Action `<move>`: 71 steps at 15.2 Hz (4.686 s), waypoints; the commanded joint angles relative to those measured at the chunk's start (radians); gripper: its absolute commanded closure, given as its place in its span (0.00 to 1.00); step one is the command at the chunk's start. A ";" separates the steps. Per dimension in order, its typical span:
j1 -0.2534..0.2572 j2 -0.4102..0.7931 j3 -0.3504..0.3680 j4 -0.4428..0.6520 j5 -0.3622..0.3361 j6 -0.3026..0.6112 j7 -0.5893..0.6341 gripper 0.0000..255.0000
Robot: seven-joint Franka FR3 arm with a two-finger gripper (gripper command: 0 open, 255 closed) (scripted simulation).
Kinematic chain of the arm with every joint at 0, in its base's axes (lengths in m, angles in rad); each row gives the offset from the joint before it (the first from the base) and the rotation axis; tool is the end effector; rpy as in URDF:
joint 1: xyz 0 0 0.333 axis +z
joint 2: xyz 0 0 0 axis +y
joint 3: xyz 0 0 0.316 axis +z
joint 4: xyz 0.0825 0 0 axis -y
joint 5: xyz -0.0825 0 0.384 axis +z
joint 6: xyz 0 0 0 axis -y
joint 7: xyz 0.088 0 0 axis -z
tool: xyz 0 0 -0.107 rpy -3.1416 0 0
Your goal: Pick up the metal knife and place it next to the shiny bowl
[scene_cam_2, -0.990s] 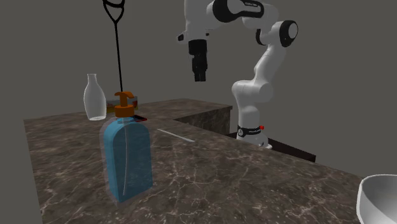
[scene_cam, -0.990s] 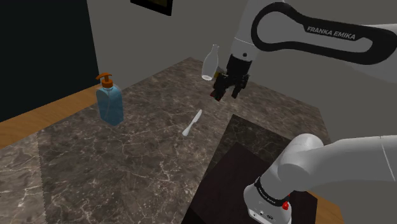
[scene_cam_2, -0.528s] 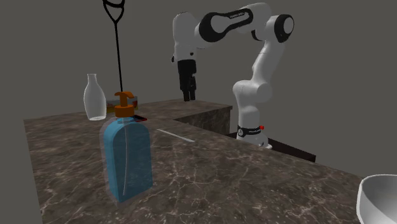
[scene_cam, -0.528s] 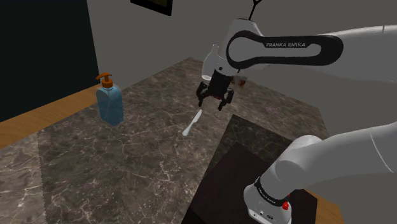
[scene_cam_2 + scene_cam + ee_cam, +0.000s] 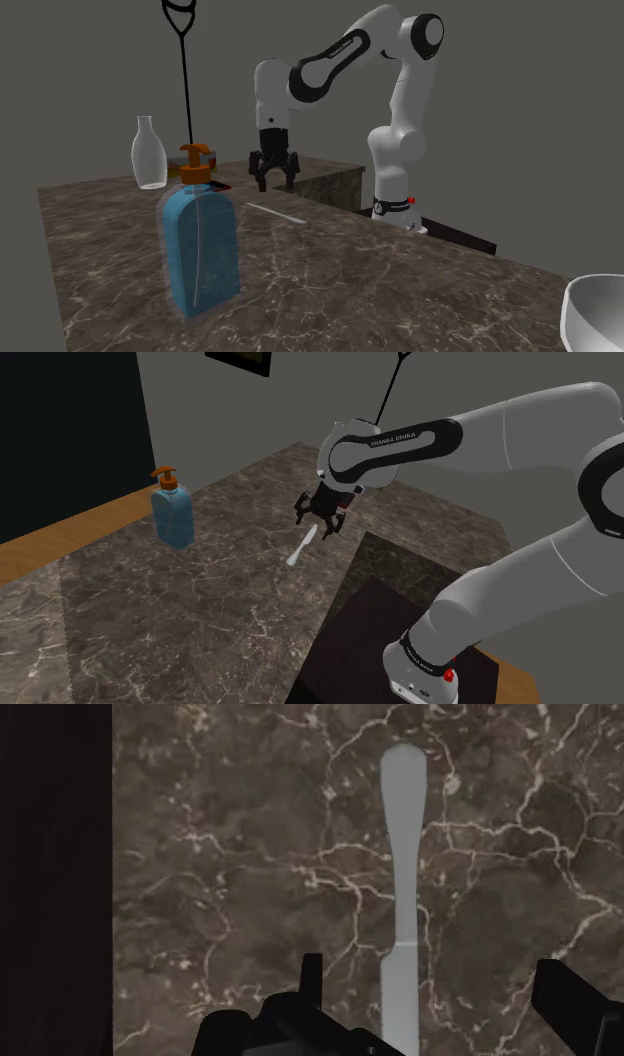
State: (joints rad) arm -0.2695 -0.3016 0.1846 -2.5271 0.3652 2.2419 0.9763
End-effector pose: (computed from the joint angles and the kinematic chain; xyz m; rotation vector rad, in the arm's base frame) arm 0.4303 -0.0269 0.3841 -2.3300 1.7624 0.1226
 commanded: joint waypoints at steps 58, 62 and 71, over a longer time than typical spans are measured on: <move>0.005 -0.126 0.023 0.157 -0.015 -0.252 0.184 1.00; 0.050 -0.174 0.090 0.121 0.023 -0.237 0.272 1.00; 0.146 -0.217 0.262 0.109 0.101 -0.197 0.485 1.00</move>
State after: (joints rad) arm -0.1364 -0.5100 0.4245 -2.4215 0.4568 2.0464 1.4303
